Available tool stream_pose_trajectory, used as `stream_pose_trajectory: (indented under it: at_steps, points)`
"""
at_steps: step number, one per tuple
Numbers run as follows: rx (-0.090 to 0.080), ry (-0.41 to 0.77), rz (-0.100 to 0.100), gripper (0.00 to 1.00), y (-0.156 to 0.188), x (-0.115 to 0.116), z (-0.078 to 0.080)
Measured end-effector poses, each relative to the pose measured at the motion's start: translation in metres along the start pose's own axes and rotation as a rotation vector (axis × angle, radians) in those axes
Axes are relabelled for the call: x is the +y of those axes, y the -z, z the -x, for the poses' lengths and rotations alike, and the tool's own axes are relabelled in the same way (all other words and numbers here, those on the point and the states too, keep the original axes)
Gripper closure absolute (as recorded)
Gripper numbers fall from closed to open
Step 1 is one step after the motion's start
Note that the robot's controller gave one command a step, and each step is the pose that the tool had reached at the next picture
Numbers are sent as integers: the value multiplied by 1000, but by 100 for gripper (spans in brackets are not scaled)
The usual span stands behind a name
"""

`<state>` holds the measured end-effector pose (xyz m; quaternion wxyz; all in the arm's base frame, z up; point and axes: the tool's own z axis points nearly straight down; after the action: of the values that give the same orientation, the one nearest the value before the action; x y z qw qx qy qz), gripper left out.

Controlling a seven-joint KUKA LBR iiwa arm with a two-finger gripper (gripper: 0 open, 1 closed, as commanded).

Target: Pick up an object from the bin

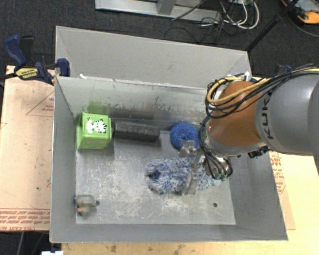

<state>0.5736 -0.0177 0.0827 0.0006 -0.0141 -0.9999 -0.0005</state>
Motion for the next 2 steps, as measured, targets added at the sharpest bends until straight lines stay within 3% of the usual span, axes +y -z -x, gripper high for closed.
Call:
stream_pose_trajectory:
  at_steps: [1, 2]
  points:
    - [-7, 1, 0, 0, 20, 0, 2]
    - [-4, -36, 0, 0, -7, 7, 8]
